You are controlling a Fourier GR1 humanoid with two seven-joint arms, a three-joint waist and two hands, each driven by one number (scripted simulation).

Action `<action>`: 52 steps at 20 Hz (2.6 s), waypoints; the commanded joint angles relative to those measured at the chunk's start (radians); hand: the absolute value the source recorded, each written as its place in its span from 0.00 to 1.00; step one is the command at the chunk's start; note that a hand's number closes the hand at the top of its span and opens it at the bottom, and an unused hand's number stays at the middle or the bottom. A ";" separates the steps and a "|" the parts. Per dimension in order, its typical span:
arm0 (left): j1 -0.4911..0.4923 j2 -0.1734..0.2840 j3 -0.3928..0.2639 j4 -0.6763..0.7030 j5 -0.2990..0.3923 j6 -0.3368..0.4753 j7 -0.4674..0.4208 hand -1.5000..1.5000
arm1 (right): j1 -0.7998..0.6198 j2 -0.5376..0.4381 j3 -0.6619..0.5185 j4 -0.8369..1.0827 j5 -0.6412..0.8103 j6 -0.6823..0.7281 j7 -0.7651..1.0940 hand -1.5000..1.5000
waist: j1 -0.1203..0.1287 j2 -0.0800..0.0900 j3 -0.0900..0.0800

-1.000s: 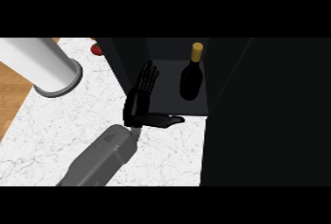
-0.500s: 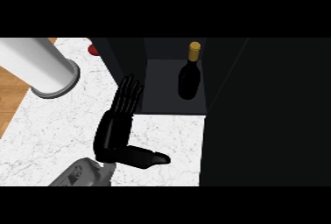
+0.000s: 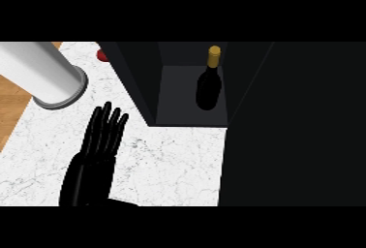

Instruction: Pick up the wine, place it into the cabinet and close the cabinet

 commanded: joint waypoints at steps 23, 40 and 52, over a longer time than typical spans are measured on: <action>0.723 0.310 0.588 -0.314 0.257 -0.436 -0.148 0.00 | -0.181 0.160 0.701 -0.045 0.284 -0.253 0.282 1.00 | 0.016 -0.002 -0.003; 0.802 0.297 0.850 -0.280 0.367 -0.668 -0.048 0.00 | -0.844 0.161 0.583 0.549 0.220 -0.633 0.220 1.00 | 0.024 0.004 -0.001; 0.640 0.257 0.761 -0.251 0.294 -0.618 0.102 0.00 | -1.044 0.155 0.360 0.936 0.211 -0.520 0.037 1.00 | -0.008 0.010 -0.001</action>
